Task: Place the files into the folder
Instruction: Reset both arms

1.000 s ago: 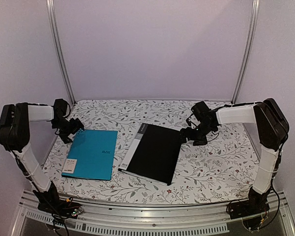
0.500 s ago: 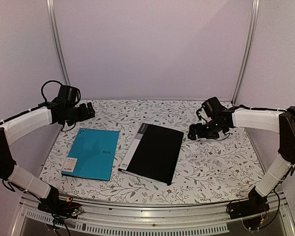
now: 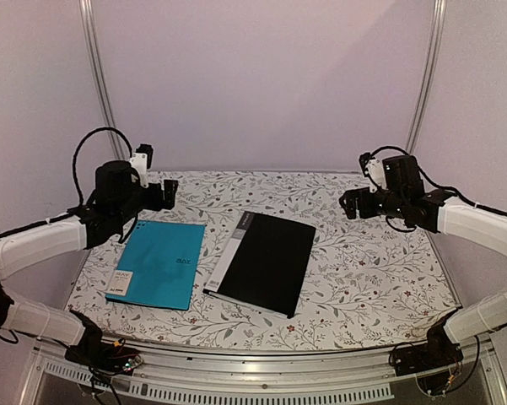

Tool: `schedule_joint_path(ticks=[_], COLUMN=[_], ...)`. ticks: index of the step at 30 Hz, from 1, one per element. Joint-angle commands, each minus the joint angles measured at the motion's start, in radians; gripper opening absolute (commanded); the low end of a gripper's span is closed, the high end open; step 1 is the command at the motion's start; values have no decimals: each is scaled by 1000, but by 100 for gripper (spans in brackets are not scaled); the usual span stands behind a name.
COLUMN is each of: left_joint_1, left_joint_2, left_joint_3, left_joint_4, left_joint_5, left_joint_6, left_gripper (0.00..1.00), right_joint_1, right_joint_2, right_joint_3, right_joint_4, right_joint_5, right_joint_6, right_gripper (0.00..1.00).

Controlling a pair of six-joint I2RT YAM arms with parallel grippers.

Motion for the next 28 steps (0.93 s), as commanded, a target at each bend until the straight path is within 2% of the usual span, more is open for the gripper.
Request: schedule_joint_path(ticks=[1,9,15,28], left_joint_1=[-33,-39,-39,-40], left_joint_2=[-70,-126,-67,-75], left_joint_3=[-54,-100,-59,-67], left_joint_4=[127,155,107,105], left_joint_5=[-74,-112,-127,-125], left_joint_6=[120,117,82,70], left_gripper=[99,100,99,100], right_joint_1=[-3,-3,-3,-3], right_joint_2=[-81,-172,-172,-162], right_joint_3=[-33,-140,-146,-145], right_joint_4=[81,166,169,173], right_joint_5=[47,86,74,57], right_joint_6=[-76,-91,-81,-81], right_gripper=[99,99,99,99])
